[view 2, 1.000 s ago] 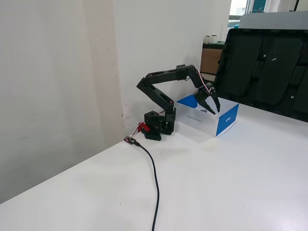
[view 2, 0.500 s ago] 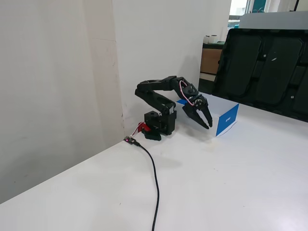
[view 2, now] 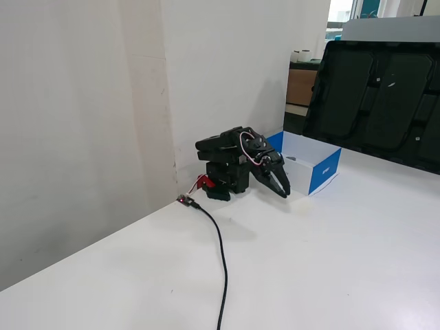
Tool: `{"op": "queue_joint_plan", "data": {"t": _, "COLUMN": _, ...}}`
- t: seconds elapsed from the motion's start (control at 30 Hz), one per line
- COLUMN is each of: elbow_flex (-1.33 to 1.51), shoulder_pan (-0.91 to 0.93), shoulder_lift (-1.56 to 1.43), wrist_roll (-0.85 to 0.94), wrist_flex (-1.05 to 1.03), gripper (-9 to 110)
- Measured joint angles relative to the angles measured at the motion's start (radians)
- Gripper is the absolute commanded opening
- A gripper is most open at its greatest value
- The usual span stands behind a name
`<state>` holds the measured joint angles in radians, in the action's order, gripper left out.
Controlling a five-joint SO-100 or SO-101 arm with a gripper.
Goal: Pick the gray block and keep it in the box.
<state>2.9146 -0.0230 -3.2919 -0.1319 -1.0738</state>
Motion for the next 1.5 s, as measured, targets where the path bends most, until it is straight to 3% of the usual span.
{"op": "queue_joint_plan", "data": {"t": 0.7, "elbow_flex": 0.117, "shoulder_pan": 0.118, "shoulder_lift": -0.014, "wrist_roll": -0.014, "wrist_flex": -0.060, "gripper": 0}}
{"op": "queue_joint_plan", "data": {"t": 1.5, "elbow_flex": 0.117, "shoulder_pan": 0.107, "shoulder_lift": -0.014, "wrist_roll": -0.014, "wrist_flex": -0.060, "gripper": 0}}
